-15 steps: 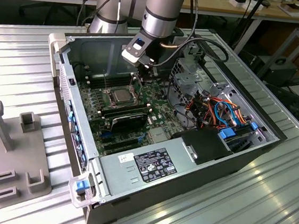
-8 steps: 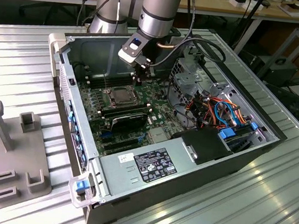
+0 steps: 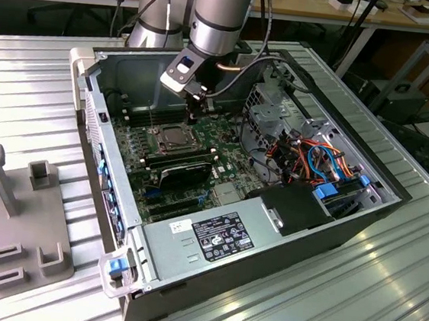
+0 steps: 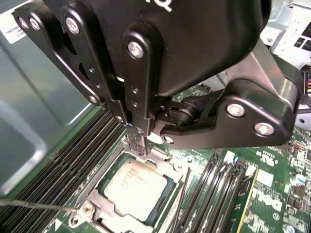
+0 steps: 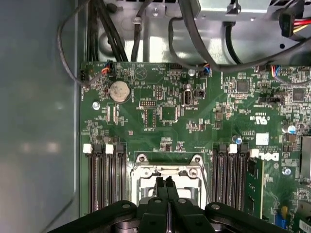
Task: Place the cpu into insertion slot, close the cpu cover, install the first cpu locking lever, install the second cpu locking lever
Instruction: 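Close the cpu cover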
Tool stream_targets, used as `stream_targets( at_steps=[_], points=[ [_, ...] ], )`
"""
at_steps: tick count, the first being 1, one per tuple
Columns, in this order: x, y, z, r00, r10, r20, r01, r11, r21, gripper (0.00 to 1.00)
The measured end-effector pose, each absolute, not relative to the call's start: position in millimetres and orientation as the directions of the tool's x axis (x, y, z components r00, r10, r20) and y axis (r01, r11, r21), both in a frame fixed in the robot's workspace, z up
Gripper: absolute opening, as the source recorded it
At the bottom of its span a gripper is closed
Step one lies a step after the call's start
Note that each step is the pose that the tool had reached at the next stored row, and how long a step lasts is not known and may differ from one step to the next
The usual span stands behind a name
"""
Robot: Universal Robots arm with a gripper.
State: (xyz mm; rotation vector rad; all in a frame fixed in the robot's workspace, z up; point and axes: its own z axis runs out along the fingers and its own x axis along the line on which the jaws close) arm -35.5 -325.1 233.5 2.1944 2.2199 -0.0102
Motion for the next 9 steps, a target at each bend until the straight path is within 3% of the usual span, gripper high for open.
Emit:
stream_targets(
  at_steps=[9],
  points=[
    [-53.7, -325.1, 233.4, -0.011, 1.0, -0.019, 1.0, 0.012, 0.01, 0.11]
  ],
)
